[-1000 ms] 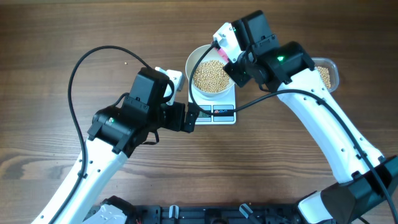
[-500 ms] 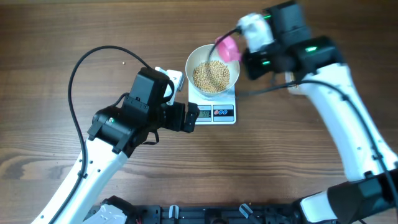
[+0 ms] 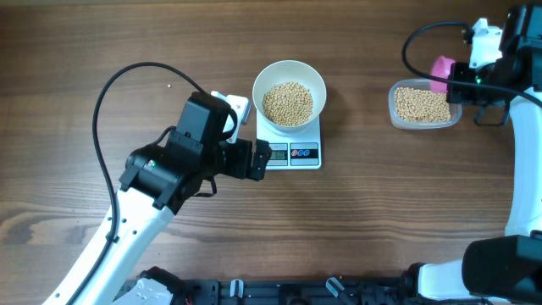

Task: Scoop item into bowl and weigh 150g on scale
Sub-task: 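Move the empty scoop with the right gripper back to the soybean tub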

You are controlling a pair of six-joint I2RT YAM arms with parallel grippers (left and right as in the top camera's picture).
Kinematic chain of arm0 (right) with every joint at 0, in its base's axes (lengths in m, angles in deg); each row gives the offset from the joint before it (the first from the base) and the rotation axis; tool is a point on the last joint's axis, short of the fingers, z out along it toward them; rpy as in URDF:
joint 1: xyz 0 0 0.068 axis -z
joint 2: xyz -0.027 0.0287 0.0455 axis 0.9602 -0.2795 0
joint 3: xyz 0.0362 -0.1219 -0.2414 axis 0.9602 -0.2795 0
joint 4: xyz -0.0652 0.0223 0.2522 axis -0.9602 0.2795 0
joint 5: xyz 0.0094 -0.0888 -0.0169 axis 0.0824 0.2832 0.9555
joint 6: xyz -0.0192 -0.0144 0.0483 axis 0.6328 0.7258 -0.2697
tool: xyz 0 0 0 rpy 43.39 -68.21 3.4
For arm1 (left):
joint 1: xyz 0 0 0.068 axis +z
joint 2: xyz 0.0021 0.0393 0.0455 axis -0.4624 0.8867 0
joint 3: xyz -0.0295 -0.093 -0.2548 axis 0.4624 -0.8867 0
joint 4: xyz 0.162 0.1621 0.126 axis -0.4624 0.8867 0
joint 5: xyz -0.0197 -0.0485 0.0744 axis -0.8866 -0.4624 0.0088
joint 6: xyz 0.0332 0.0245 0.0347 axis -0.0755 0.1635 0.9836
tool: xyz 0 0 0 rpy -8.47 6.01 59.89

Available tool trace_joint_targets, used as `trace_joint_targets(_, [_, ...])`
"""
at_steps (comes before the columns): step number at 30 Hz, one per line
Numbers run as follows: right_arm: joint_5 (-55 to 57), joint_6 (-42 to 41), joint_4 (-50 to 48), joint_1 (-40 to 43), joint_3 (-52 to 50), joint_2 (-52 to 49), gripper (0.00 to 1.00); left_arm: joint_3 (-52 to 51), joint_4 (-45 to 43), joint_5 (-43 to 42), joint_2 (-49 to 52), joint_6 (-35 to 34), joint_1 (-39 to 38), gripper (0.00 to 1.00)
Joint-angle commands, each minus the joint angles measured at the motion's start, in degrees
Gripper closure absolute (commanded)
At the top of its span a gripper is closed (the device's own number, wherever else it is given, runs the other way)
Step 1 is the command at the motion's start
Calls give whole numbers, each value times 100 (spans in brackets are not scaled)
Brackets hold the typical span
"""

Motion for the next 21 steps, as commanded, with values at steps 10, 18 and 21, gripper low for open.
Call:
trace_joint_targets(10, [461,-109,-754,-59,-988,50,96,26,-13,-50,15,-11,-31,0])
trace_joint_targets(18, [457,-157,-774,-74,-988,-400,96,26,-13,-50,15,-11,-31,0])
trace_joint_targets(21, [459,-153,-754,-74,-988,-490,96,26,-13,-50,15,-11,-31,0])
